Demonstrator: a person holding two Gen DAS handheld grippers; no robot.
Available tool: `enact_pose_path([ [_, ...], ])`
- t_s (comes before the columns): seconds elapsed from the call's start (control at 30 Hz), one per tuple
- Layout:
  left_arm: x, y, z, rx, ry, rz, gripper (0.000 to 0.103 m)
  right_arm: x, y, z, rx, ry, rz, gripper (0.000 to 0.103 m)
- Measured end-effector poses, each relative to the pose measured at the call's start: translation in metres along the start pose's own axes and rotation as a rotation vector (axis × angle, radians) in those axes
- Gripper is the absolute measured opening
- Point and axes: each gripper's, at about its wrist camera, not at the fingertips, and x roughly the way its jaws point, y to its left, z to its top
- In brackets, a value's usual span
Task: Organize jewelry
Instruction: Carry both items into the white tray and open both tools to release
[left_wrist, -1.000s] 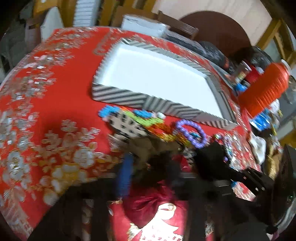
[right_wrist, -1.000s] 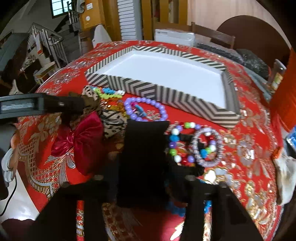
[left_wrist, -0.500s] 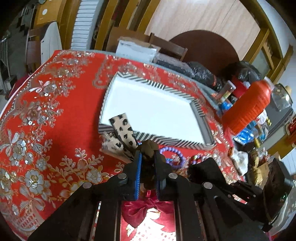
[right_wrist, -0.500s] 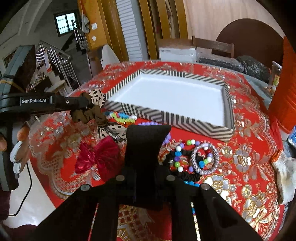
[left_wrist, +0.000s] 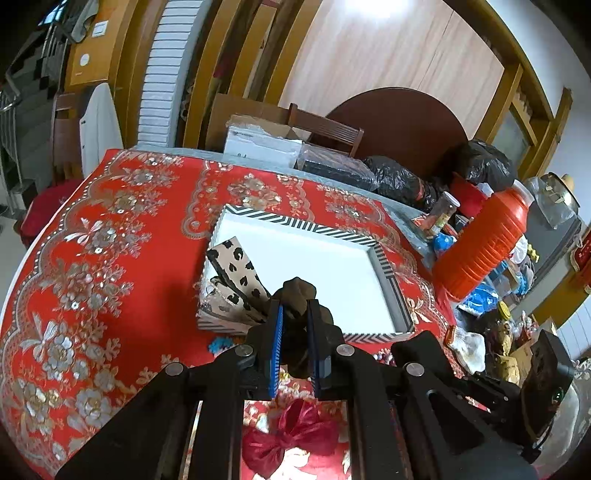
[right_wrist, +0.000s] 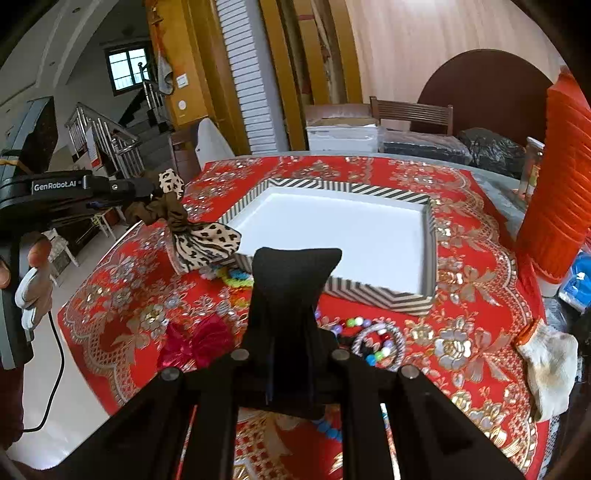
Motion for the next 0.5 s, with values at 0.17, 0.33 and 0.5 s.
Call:
enact_pose_path([
  [0.17, 0.031, -0.01, 0.009, 0.024, 0.029, 0.012, 0.002, 0.01, -0.019, 0.017, 0.04, 0.002, -0.021, 0.012],
  [0.33, 0.065, -0.008, 0.021, 0.018, 0.053, 0.026, 0.002, 0.033, -0.037, 0.041, 0.067, 0.023, -0.05, 0.012],
  [0.5, 0.105, 0.002, 0.031, -0.003, 0.088, 0.045, 0.002, 0.07, -0.06, 0.066, 0.113, 0.059, -0.081, 0.012],
])
